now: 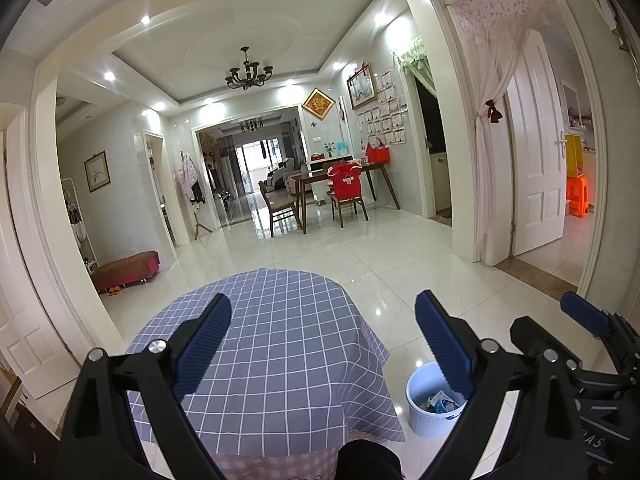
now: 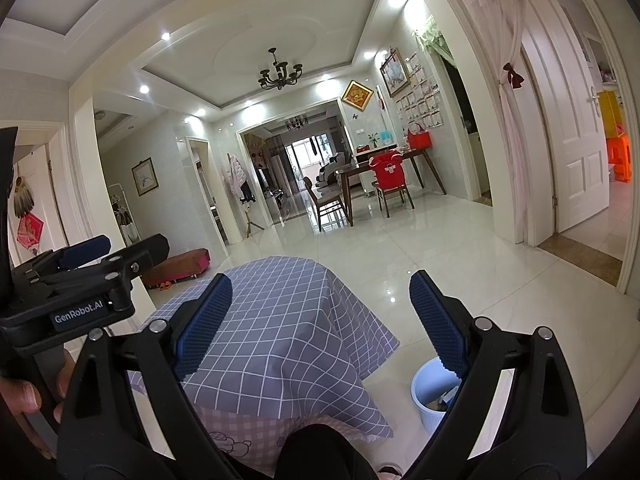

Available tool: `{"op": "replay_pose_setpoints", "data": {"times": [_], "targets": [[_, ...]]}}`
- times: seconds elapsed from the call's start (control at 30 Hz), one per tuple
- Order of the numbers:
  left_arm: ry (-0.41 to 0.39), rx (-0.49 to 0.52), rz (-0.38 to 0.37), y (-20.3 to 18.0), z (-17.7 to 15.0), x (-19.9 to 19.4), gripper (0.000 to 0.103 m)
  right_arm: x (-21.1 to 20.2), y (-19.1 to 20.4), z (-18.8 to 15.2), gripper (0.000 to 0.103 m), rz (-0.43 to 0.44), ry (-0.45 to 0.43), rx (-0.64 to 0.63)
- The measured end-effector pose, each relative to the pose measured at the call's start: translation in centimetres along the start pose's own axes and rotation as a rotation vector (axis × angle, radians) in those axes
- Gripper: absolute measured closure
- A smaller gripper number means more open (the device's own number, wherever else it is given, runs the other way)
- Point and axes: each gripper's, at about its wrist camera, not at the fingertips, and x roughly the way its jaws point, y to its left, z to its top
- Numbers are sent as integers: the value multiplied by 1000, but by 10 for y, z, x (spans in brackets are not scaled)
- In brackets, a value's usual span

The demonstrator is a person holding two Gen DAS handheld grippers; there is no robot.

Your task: Collect trash

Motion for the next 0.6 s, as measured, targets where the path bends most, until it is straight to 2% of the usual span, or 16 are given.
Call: {"op": "replay_pose_setpoints", "data": {"times": [0.37, 0.6], "targets": [[2, 0, -2, 0, 3, 1, 12, -1, 1, -1, 14, 0, 3, 0], [34, -12, 6, 12, -12, 6, 12, 1, -2, -1, 14, 0, 10, 3]]}}
